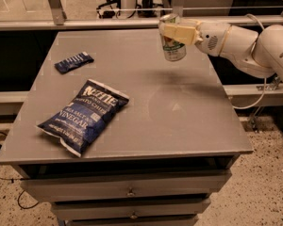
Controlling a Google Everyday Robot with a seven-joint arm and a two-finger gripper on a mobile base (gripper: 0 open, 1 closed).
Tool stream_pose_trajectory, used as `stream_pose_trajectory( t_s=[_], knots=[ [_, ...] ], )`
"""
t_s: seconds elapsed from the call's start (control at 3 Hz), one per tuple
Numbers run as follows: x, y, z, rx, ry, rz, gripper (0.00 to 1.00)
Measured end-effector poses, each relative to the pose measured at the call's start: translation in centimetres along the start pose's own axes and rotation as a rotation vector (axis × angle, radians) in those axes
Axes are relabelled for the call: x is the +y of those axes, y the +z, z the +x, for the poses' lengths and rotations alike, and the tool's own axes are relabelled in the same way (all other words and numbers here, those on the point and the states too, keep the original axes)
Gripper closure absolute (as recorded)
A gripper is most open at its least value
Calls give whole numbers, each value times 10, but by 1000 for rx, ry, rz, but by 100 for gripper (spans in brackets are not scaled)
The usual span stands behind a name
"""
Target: Place 7up can upright
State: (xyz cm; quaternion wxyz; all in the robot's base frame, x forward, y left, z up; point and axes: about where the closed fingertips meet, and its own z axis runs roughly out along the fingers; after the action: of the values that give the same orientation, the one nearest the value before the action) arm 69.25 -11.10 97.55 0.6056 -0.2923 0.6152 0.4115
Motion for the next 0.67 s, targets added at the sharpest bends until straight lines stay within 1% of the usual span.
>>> stream_pose_trajectory(
  t_s=[0.33,0.67],
  knots=[
    [3,-4,6,-8,-15,-27,100],
    [0,-24,14,-17,-22,-45,100]
  ],
)
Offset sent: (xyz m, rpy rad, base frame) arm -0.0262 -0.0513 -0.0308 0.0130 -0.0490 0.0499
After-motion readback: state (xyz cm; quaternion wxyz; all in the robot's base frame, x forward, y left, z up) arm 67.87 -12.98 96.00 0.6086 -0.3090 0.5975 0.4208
